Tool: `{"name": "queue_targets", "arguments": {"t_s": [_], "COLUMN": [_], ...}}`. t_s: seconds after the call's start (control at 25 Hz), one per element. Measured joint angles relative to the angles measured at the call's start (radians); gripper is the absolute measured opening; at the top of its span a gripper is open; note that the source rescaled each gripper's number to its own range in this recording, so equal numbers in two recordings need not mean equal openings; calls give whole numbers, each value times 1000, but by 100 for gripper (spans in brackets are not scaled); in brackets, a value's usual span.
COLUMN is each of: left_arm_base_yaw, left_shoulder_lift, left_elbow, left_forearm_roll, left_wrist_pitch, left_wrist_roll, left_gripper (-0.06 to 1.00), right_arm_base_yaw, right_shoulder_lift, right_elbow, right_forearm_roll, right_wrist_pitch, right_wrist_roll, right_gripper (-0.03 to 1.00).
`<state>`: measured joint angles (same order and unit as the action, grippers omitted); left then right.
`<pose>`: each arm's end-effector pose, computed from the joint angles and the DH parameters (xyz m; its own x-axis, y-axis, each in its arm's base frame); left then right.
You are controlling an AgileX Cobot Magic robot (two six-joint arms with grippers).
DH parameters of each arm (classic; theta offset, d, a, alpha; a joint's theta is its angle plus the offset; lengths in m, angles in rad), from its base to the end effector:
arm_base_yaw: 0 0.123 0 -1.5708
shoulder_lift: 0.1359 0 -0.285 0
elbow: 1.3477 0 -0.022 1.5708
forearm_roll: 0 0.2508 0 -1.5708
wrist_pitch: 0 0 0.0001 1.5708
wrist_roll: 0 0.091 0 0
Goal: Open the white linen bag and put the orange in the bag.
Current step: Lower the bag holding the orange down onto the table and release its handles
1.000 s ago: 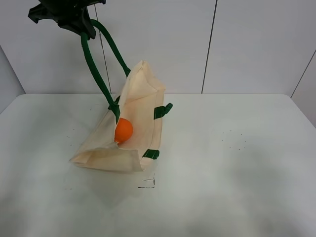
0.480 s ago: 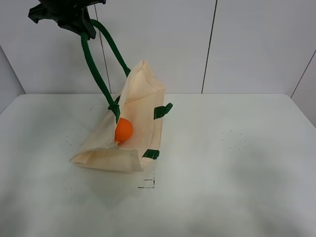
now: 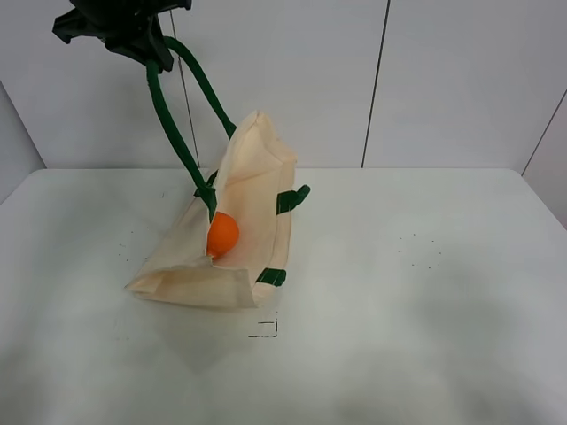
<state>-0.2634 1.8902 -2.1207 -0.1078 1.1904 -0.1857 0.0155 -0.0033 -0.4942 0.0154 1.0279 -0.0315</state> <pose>0.3983 -0.1168 0.4089 -0.7916 -0.0173 -0.6108 0.1477 0.9645 -0.2188 -0.0034 0.0011 0.2783 -0.4280 -0.0302 -0.9033 -0.0375 0.9992 -0.0156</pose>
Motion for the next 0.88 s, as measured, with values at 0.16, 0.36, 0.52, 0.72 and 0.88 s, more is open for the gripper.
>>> {"name": "queue_targets", "arguments": {"t_s": [0.16, 0.36, 0.52, 0.72, 0.88], "left_arm_base_yaw": [0, 0, 0, 0, 0], "left_shoulder_lift": [93, 251, 346, 386, 386], "left_elbow": [0, 0, 0, 0, 0], "left_forearm_roll": [-31, -122, -179, -210, -178], "left_wrist_pitch": [-2, -29, -54, -68, -69], "left_wrist_roll": [0, 35, 101, 141, 164], "left_gripper": [0, 0, 5, 63, 91], "right_arm_base_yaw": [0, 0, 0, 0, 0], "right_shoulder_lift": [0, 0, 0, 0, 0], "right_elbow": [0, 0, 0, 0, 0], "right_forearm_roll": [0, 0, 0, 0, 0], "right_wrist_pitch": [0, 0, 0, 0, 0], "right_wrist_roll": [0, 0, 0, 0, 0], "right_gripper": [100, 100, 100, 100, 100]}}
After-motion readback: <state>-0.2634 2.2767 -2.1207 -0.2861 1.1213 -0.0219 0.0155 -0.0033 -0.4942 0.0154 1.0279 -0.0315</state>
